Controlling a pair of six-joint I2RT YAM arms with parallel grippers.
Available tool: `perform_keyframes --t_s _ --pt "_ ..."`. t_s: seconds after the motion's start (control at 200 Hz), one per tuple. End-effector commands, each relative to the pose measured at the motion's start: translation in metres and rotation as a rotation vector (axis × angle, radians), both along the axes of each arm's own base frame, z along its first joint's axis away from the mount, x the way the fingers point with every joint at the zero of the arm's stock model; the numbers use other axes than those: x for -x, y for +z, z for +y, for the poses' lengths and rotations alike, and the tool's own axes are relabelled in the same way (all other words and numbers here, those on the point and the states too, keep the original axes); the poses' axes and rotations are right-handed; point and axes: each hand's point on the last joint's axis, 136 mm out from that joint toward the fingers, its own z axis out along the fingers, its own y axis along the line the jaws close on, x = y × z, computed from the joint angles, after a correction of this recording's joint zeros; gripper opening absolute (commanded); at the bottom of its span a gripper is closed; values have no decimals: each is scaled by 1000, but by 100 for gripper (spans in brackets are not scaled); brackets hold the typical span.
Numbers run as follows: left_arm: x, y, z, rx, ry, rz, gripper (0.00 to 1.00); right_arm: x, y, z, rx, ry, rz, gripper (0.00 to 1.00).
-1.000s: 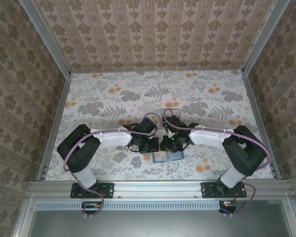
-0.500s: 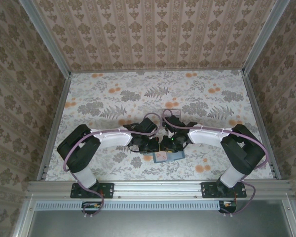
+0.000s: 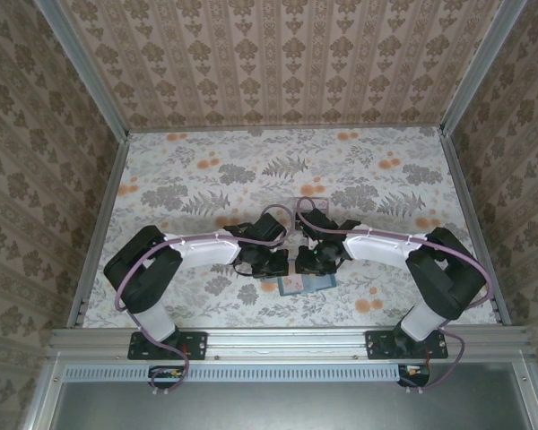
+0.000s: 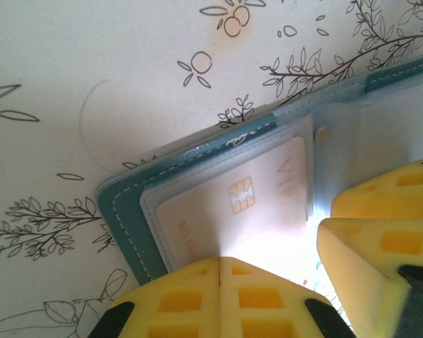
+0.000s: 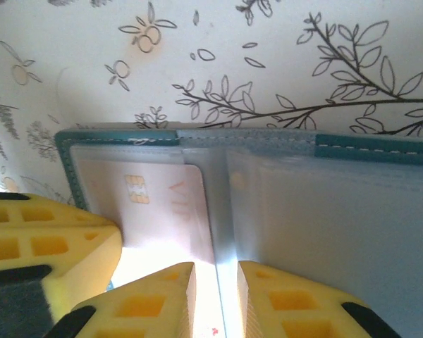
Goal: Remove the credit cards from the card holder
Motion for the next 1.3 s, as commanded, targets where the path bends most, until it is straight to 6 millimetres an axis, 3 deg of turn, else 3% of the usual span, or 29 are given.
perform_keyframes --t_s 0.0,0.485,0.81,1.295 --pt "4 -6 11 -62 -13 7 1 0 9 5 -44 0 -4 23" --pt "4 -5 11 -63 -12 6 1 0 -7 15 -71 11 33 23" --pt "4 2 10 -53 -16 -4 2 2 -22 1 14 -4 53 24" --pt "6 5 9 -53 -28 -7 3 3 -17 -19 144 -5 27 25"
